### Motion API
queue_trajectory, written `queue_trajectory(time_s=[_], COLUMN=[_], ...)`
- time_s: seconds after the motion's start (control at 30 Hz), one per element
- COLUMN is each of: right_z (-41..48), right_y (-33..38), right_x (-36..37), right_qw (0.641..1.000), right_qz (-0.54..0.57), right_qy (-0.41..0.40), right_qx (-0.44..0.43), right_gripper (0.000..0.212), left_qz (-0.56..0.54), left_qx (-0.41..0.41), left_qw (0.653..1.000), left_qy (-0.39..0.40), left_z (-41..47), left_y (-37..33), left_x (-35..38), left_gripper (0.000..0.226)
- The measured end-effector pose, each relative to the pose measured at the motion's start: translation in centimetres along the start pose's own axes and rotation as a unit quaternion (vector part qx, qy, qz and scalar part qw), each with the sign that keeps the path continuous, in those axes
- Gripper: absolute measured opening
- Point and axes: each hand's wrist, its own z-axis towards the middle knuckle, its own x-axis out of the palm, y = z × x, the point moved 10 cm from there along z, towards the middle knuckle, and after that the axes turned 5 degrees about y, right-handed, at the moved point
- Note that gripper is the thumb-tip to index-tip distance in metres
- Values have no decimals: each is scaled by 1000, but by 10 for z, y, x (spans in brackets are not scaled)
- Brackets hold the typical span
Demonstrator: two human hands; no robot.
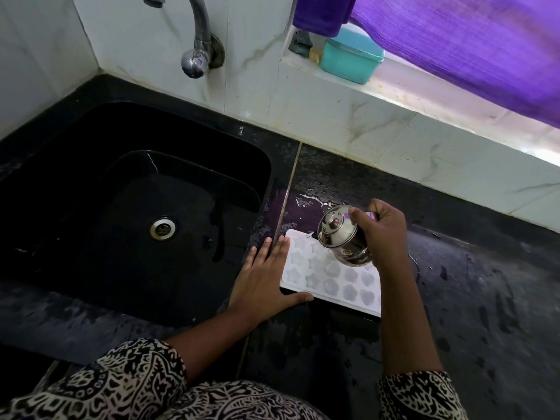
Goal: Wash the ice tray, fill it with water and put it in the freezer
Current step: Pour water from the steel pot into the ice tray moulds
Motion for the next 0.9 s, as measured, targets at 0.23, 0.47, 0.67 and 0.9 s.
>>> queue_trajectory(time_s=[0.23, 0.47, 0.67, 0.9], right_z=[1, 2, 0, -3], right_y=[1, -2, -3, -15], right_x=[-1, -2, -7, -18], right_qw=[1000, 1000, 1000, 999], right_qz=[12, 6, 14, 24], right_qy=[-1, 0, -13, -18], right_qx=[-3, -2, 1, 22], right_gripper=[39, 32, 30, 32], left_qz=[-3, -8, -10, -7], left_qx=[1, -1, -4, -4], left_qw=[1000, 1000, 1000, 1000], left_qy=[-4, -3, 0, 2], left_z=[-1, -1, 0, -1], left_y=[0, 0, 1, 1], left_x=[-1, 0, 0, 1], left_gripper=[119, 120, 121, 121])
